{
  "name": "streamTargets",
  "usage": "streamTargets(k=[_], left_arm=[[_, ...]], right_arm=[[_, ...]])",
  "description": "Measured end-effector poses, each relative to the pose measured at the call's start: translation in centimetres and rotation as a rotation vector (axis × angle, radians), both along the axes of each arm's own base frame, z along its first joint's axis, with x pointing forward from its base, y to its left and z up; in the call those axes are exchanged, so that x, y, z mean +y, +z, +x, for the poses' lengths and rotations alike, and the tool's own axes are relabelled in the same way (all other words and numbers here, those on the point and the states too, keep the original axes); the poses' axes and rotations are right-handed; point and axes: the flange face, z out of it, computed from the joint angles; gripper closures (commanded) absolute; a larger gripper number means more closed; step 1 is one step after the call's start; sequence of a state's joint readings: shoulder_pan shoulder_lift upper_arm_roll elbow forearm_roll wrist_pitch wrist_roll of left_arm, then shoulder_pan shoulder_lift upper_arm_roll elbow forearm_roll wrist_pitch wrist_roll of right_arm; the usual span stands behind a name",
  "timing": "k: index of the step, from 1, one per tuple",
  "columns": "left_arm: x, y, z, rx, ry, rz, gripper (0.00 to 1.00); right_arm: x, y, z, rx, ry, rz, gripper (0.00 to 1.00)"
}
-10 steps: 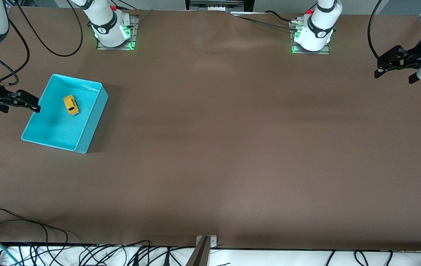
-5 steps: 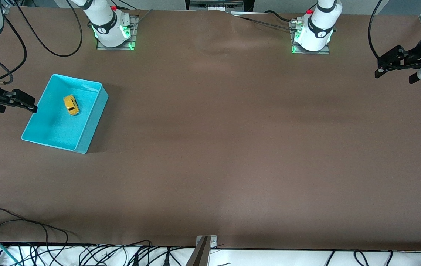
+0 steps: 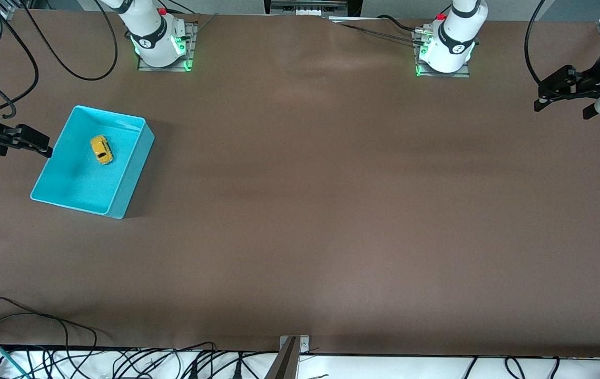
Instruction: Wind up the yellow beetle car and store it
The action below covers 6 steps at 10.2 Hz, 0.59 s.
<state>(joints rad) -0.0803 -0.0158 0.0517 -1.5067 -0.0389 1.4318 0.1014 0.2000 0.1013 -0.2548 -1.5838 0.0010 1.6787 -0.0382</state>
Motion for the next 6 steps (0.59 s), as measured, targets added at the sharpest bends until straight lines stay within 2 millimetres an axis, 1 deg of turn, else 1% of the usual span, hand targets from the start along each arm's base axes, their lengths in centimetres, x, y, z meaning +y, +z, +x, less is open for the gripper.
streamTargets(k=[2, 6], left_arm=[[0.00, -0.04, -0.04, 0.004, 0.000, 0.000, 0.00], [0.00, -0.07, -0.08, 0.007, 0.000, 0.000, 0.00]], right_arm=[[0.01, 0.06, -0.02, 0.002, 0.000, 0.000, 0.00], [0.09, -0.44, 0.18, 0.011, 0.001, -0.001, 0.00]])
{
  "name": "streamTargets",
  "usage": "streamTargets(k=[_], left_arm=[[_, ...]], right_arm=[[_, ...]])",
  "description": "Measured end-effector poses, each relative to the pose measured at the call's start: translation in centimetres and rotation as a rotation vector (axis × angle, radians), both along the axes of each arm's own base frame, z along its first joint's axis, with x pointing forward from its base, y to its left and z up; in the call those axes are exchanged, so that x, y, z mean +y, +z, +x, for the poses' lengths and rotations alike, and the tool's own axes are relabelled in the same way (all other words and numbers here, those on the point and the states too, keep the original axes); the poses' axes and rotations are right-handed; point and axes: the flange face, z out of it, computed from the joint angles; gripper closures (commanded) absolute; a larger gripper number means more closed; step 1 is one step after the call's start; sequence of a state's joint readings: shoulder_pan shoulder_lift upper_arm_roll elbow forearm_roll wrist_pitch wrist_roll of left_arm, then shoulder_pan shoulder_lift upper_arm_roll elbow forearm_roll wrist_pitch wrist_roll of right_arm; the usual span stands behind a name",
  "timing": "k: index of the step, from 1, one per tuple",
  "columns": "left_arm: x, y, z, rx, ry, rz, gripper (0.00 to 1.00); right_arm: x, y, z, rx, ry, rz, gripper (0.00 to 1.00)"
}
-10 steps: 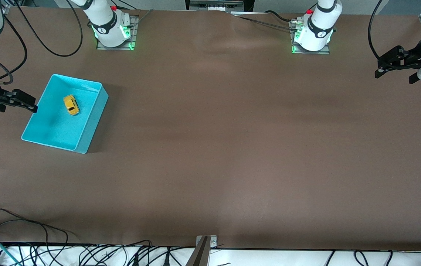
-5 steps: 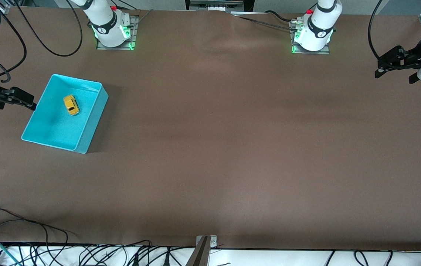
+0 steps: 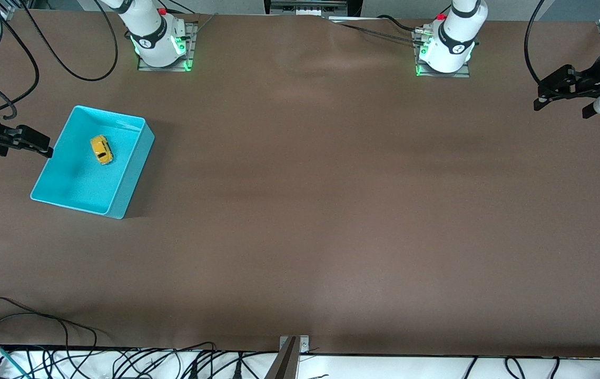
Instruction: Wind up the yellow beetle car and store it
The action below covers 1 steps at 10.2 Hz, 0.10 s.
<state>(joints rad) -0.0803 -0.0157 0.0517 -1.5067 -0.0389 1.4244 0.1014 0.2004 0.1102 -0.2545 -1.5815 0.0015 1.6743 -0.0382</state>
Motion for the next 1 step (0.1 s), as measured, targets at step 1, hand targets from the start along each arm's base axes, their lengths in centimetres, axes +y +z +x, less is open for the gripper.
streamTargets(k=[1], left_arm=[[0.00, -0.01, -0.01, 0.001, 0.000, 0.000, 0.00]], right_arm=[[0.00, 0.00, 0.00, 0.000, 0.000, 0.000, 0.00]])
